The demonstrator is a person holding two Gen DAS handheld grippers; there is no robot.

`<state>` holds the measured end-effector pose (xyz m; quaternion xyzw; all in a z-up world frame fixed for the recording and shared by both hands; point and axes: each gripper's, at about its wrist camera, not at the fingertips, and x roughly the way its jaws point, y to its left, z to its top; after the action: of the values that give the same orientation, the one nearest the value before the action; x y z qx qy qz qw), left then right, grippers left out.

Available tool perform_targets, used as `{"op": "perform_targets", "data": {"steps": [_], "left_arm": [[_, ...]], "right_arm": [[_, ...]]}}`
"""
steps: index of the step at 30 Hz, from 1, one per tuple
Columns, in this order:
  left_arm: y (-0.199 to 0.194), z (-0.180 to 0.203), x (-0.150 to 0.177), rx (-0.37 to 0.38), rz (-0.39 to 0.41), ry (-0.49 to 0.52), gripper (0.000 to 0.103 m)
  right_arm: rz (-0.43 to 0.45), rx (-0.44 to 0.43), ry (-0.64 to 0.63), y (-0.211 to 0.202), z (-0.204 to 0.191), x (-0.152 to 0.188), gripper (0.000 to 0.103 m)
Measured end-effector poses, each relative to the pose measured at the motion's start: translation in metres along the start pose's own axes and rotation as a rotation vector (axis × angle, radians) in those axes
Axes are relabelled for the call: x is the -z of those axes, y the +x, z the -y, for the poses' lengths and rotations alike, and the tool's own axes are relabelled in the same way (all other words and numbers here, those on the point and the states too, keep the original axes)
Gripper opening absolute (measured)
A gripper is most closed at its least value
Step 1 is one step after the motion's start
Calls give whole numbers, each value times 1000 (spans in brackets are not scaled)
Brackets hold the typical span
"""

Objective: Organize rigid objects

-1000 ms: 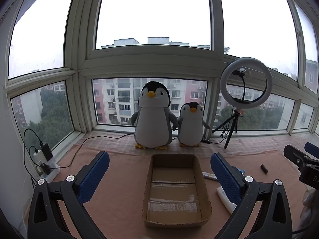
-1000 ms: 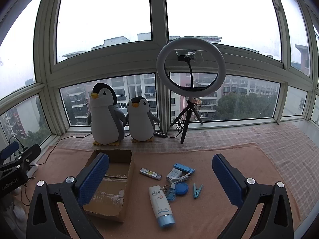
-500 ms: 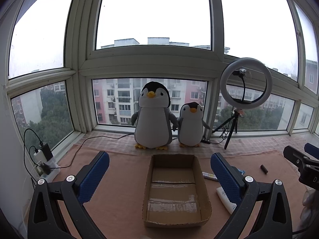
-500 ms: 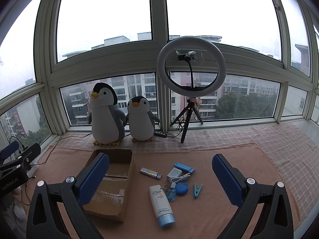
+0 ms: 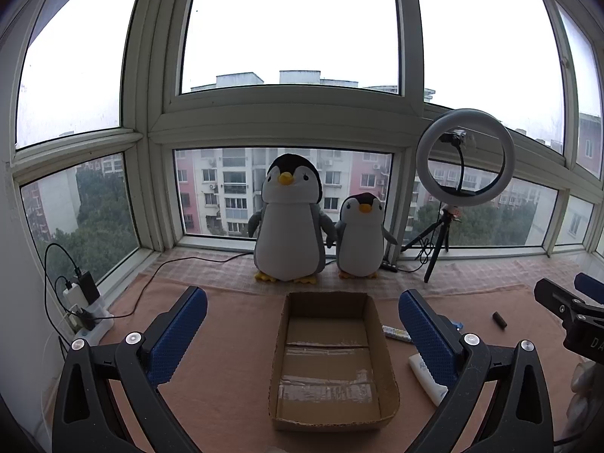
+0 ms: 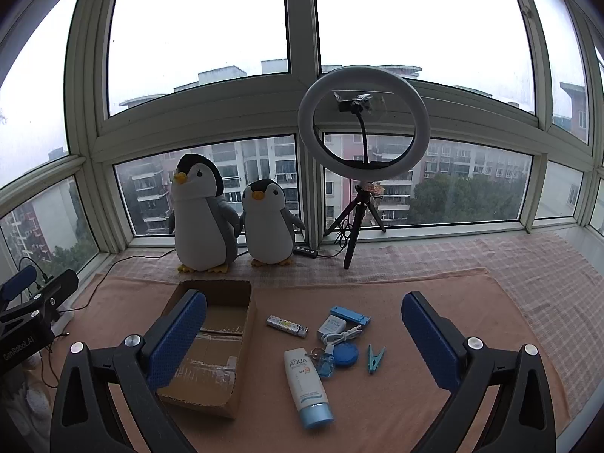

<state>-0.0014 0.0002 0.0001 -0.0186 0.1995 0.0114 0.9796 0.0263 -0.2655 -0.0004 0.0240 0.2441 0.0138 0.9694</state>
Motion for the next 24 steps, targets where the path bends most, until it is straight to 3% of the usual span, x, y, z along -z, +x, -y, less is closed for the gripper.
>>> {"op": "perform_targets", "data": {"steps": [24], "left_arm": [[2,0,2,5,-5,0,103]], "right_arm": [[-22,-5,3,5,-3,2,102]]}}
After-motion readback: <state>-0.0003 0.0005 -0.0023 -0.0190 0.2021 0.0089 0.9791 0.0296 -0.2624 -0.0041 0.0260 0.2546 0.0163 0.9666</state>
